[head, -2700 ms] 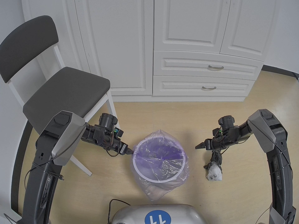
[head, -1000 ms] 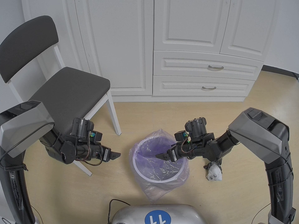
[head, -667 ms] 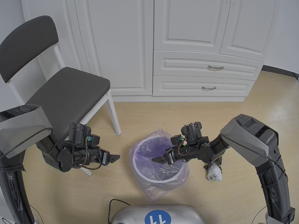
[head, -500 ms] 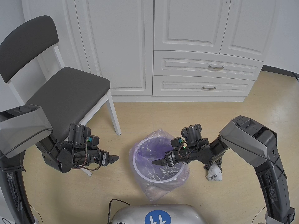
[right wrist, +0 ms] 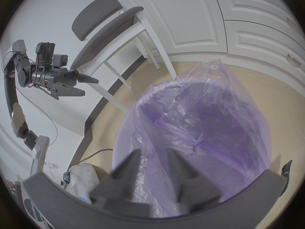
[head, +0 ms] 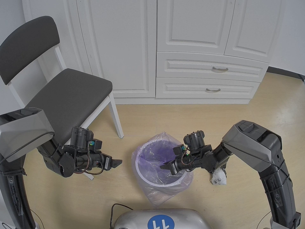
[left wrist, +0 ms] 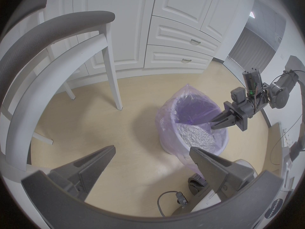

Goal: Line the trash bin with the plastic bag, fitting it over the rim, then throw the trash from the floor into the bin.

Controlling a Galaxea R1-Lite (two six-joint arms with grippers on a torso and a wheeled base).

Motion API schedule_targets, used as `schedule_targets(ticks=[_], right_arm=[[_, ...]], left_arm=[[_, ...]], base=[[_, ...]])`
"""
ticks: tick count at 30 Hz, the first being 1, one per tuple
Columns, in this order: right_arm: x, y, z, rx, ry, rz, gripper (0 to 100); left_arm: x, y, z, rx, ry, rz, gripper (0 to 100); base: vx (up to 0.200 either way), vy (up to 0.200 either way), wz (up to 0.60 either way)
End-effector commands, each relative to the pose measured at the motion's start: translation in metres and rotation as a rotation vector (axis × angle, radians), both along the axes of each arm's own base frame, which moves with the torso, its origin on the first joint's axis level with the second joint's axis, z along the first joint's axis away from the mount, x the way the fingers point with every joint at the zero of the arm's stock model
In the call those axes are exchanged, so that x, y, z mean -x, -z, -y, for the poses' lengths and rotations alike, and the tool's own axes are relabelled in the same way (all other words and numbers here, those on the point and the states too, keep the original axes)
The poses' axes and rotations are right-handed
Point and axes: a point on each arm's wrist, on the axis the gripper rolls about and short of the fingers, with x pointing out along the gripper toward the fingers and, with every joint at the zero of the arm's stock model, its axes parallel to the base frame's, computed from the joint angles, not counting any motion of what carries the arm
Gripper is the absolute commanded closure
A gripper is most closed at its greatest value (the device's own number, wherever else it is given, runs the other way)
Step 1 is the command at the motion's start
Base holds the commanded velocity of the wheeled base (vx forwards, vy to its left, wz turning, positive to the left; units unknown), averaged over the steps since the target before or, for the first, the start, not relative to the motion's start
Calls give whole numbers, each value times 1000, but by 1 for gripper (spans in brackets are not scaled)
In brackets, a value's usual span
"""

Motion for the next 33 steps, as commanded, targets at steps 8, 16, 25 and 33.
schedule_targets(ticks=[8, 16, 25, 33], right_arm=[[30, -7, 3, 68, -89, 20, 100], [55, -13, 1, 103, -145, 3, 100], [74, -9, 2, 137, -194, -17, 100], [76, 5, 3, 154, -200, -48, 100]], left_arm=[[12, 11, 5, 51, -10, 53, 0], [23, 13, 4, 81, -15, 98, 0], [26, 15, 15, 103, 9, 110, 0], [26, 17, 15, 102, 8, 103, 0]], base=[[0, 0, 0], [0, 0, 0], [0, 0, 0], [0, 0, 0]])
